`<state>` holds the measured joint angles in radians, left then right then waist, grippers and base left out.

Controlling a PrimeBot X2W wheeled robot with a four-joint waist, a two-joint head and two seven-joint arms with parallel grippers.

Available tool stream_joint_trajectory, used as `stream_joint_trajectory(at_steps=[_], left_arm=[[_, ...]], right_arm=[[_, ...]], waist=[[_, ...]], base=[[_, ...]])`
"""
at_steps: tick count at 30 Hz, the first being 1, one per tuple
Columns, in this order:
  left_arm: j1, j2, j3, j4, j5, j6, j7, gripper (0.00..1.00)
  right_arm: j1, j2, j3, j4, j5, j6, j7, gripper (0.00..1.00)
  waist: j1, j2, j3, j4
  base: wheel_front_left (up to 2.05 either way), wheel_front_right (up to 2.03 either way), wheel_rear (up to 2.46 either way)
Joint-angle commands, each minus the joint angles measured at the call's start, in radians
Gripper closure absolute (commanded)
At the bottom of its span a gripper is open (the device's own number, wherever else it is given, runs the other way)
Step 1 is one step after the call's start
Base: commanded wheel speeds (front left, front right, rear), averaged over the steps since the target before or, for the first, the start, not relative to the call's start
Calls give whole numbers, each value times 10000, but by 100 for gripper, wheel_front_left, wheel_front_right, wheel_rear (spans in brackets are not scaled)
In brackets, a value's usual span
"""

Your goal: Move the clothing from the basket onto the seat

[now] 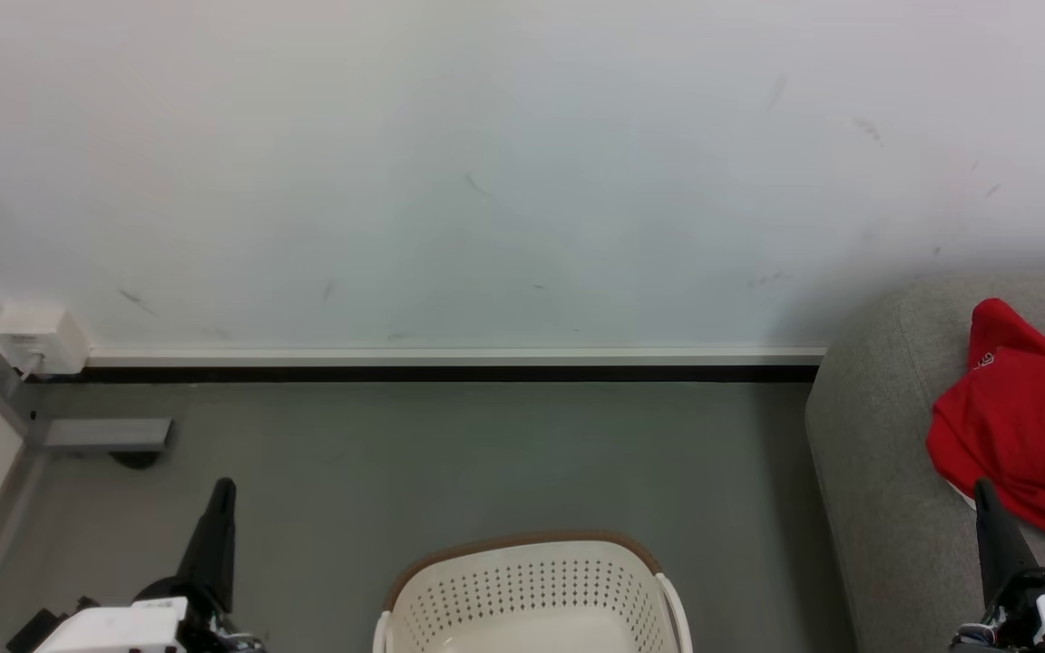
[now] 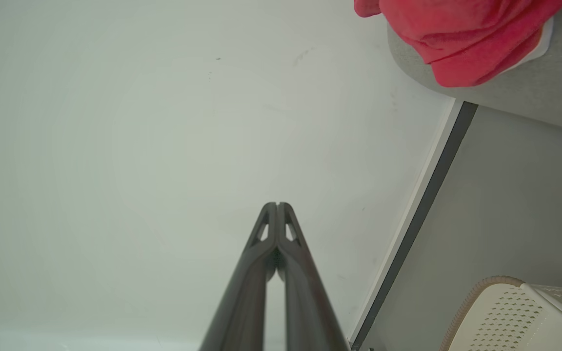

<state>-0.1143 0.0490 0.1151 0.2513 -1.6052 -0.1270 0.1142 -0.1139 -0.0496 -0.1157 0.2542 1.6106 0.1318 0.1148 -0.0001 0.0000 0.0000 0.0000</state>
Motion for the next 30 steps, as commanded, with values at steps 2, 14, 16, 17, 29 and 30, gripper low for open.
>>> stream_joint_trajectory(at_steps=[2,14,16,17,29,30], left_arm=[[-68,21,27,-22,-111,-53,58,100],[-68,21,26,-22,-112,-53,58,100],[-68,21,26,-22,-112,-53,58,100],[-68,21,26,-22,-112,-53,58,100],[-68,21,25,-22,-113,-53,57,100],[-68,21,25,-22,-113,-53,57,100]], right_arm=[[-68,0,-39,-46,14,-21,42,100],[-68,0,-39,-46,14,-21,42,100],[-68,0,-39,-46,14,-21,42,100],[-68,0,-39,-46,14,-21,42,100],[-67,0,-39,-46,14,-21,42,100],[-67,0,-39,-46,14,-21,42,100]], waist=[[1,0,0,0],[1,0,0,0],[1,0,0,0],[1,0,0,0],[1,0,0,0],[1,0,0,0]], base=[[0,0,0],[0,0,0],[0,0,0],[0,0,0],[0,0,0],[0,0,0]])
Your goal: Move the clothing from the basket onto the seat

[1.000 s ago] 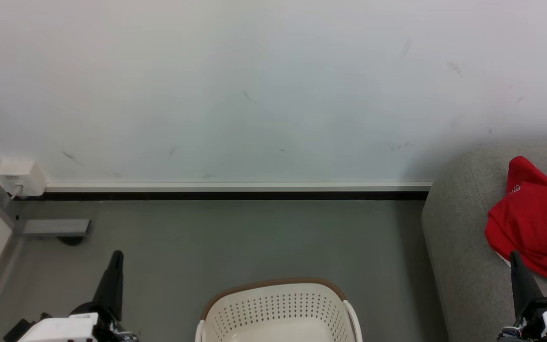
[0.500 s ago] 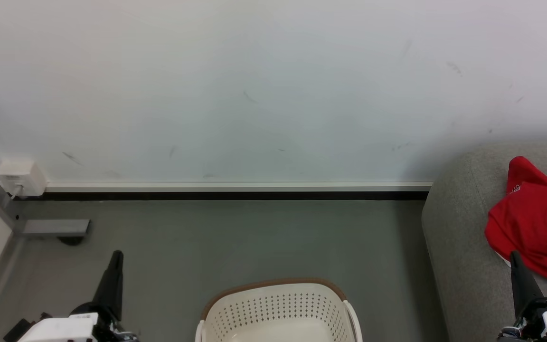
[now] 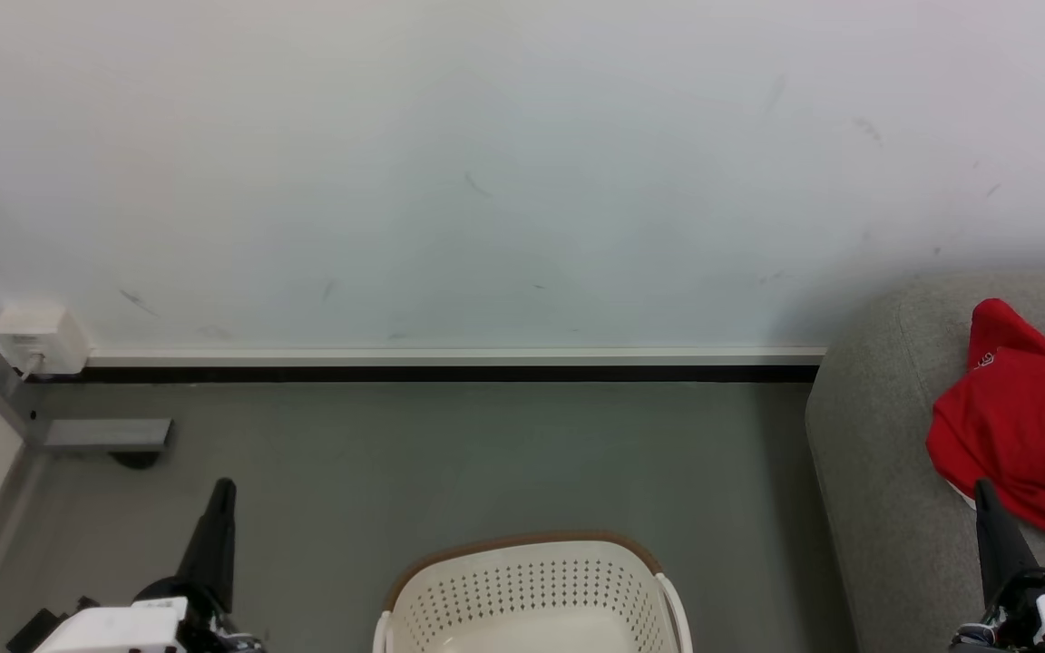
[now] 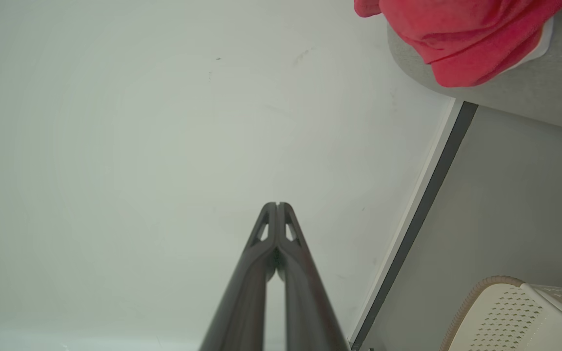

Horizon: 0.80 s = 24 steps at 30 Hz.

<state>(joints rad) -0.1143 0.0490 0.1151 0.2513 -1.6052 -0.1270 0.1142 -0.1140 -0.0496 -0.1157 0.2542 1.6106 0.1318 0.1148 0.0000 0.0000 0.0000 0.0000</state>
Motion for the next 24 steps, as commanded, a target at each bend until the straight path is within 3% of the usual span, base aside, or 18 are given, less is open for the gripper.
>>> stream_joint_trajectory(at_steps=[1,24], left_arm=[[-68,21,25,-22,-113,-53,57,100],[-68,21,23,-22,-114,-53,56,100]], right_arm=[[-66,0,-39,-46,14,-21,42,100],[-67,-1,-39,-46,13,-21,43,100]], waist=[[0,0,0,0],[0,0,0,0]], base=[[0,0,0],[0,0,0]])
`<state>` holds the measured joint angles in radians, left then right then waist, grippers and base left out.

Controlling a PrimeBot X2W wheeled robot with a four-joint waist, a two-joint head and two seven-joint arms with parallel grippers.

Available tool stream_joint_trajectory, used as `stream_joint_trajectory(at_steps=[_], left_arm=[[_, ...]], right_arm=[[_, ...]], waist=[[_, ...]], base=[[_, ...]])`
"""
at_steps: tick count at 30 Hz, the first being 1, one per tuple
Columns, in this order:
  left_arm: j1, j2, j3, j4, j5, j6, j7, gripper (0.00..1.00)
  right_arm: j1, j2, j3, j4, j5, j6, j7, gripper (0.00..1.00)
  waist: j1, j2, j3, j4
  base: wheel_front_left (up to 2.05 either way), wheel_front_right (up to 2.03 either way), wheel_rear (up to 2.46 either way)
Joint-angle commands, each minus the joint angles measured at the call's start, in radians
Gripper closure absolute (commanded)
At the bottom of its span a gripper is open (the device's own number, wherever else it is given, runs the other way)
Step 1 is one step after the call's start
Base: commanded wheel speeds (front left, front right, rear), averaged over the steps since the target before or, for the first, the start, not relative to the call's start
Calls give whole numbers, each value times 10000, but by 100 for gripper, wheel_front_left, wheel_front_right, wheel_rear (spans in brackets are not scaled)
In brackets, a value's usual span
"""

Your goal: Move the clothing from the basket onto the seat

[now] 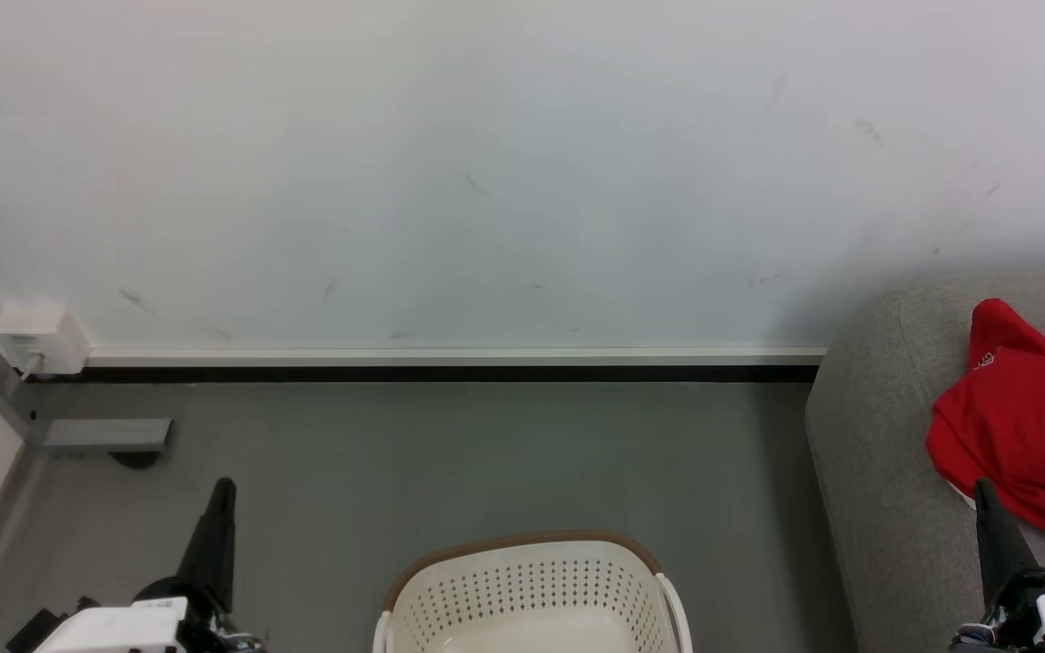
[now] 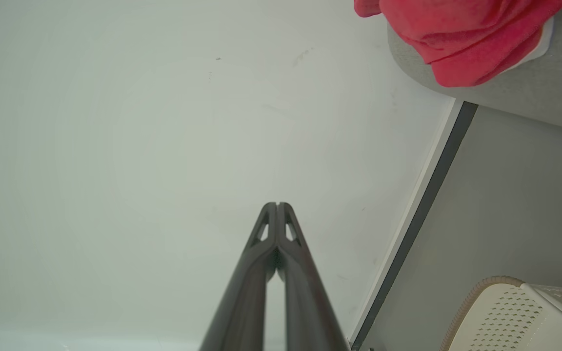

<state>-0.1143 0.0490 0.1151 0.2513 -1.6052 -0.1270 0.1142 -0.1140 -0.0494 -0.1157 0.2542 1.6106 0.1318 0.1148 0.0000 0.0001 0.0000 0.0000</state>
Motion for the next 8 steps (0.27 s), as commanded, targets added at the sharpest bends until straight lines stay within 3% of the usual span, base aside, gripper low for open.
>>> stream_joint_trajectory(at_steps=[1,8], left_arm=[[-68,21,23,-22,-114,-53,56,100],[-68,21,23,-22,-114,-53,55,100]], right_arm=[[-67,-3,-39,-46,13,-21,43,100],[-67,-3,-39,-46,13,-21,43,100]], waist=[[0,-1,0,0],[0,-1,0,0]], base=[[0,0,0],[0,0,0]])
